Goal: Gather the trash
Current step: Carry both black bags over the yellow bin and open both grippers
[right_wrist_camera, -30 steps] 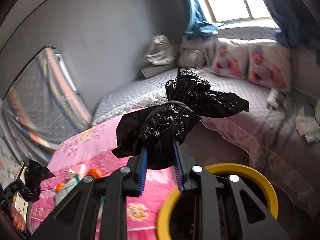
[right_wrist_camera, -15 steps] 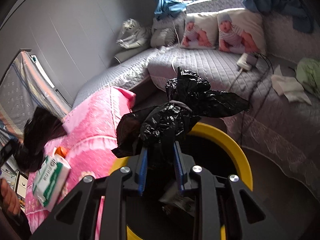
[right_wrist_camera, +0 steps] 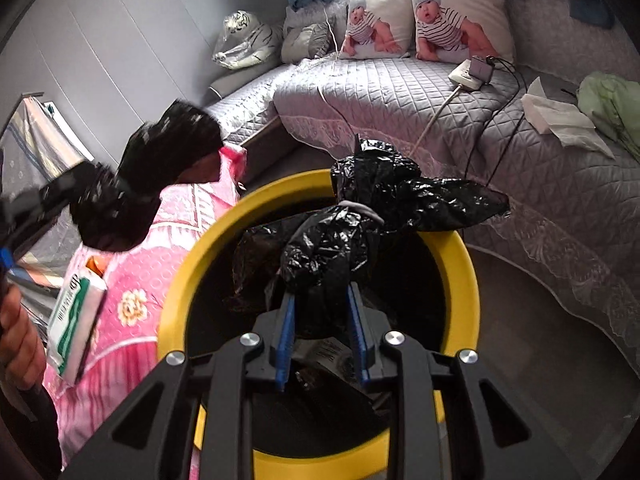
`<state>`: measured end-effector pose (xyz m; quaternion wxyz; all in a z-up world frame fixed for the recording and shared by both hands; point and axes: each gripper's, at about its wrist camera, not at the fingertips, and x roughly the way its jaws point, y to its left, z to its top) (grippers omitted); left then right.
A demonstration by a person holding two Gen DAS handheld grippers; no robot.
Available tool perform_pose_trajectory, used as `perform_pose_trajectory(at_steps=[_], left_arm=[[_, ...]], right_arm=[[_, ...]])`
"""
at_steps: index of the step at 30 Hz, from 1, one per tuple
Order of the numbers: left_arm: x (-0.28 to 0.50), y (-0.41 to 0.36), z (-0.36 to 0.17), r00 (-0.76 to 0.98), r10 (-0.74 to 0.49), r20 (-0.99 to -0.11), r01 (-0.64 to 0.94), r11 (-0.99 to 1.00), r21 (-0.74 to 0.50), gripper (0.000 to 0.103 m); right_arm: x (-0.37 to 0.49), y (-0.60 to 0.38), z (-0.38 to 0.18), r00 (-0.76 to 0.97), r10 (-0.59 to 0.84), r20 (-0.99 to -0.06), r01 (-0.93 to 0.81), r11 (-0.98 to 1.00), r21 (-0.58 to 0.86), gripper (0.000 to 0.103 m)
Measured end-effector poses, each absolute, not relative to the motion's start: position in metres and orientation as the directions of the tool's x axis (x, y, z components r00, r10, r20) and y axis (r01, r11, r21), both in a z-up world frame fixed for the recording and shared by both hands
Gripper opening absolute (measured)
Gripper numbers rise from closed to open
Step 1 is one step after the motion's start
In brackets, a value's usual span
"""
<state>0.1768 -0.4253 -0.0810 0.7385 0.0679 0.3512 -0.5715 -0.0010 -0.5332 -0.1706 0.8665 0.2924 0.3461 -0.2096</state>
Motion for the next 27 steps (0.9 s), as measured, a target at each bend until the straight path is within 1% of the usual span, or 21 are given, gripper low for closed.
perform_pose_trajectory(at_steps=[7,9,13,14,16,17,18,19,20,25,27], left_arm=[[0.178,-0.444,-0.092,0.112,-0.778,-0.619,0.87,0.378,-0.317,0.007],[0.182,-0.445,-0.095,0.107,-0.775,-0.622,0.859,0.388,-0.335,0.007],[0.188,-0.444,-0.097,0.117,-0.77,-0.627,0.846,0.409,-0.343,0.007],[0.19,-0.443,-0.098,0.121,-0.769,-0.628,0.84,0.417,-0.349,0.007],[0.193,-0.44,-0.1,0.124,-0.767,-0.629,0.828,0.429,-0.36,0.009],[0.196,-0.438,-0.101,0.126,-0.768,-0.628,0.822,0.436,-0.368,0.015],[0.197,-0.437,-0.102,0.131,-0.768,-0.627,0.815,0.443,-0.373,0.031],[0.198,-0.434,-0.102,0.134,-0.77,-0.624,0.812,0.446,-0.377,0.042],[0.198,-0.432,-0.102,0.143,-0.772,-0.619,0.807,0.452,-0.378,0.058],[0.196,-0.427,-0.096,0.154,-0.782,-0.604,0.808,0.451,-0.379,0.061],[0.197,-0.423,-0.092,0.156,-0.791,-0.592,0.804,0.45,-0.389,0.073]], right_arm=[[-0.005,-0.533,-0.178,0.667,-0.145,-0.731,0.559,0.746,0.361,0.024],[-0.005,-0.533,-0.177,0.67,-0.143,-0.728,0.555,0.748,0.364,0.026],[-0.006,-0.534,-0.175,0.674,-0.151,-0.723,0.556,0.747,0.363,0.032],[-0.006,-0.534,-0.174,0.674,-0.155,-0.722,0.558,0.747,0.361,0.035],[-0.006,-0.536,-0.173,0.676,-0.161,-0.719,0.563,0.743,0.362,0.05],[-0.007,-0.537,-0.173,0.676,-0.167,-0.718,0.567,0.74,0.362,0.053],[-0.008,-0.538,-0.172,0.678,-0.173,-0.715,0.572,0.735,0.364,0.054],[-0.009,-0.539,-0.171,0.679,-0.175,-0.713,0.574,0.732,0.367,0.055],[-0.01,-0.54,-0.171,0.681,-0.177,-0.711,0.576,0.729,0.371,0.055],[-0.019,-0.542,-0.162,0.701,-0.194,-0.687,0.581,0.714,0.391,0.059],[-0.025,-0.542,-0.157,0.713,-0.205,-0.67,0.582,0.706,0.404,0.067]])
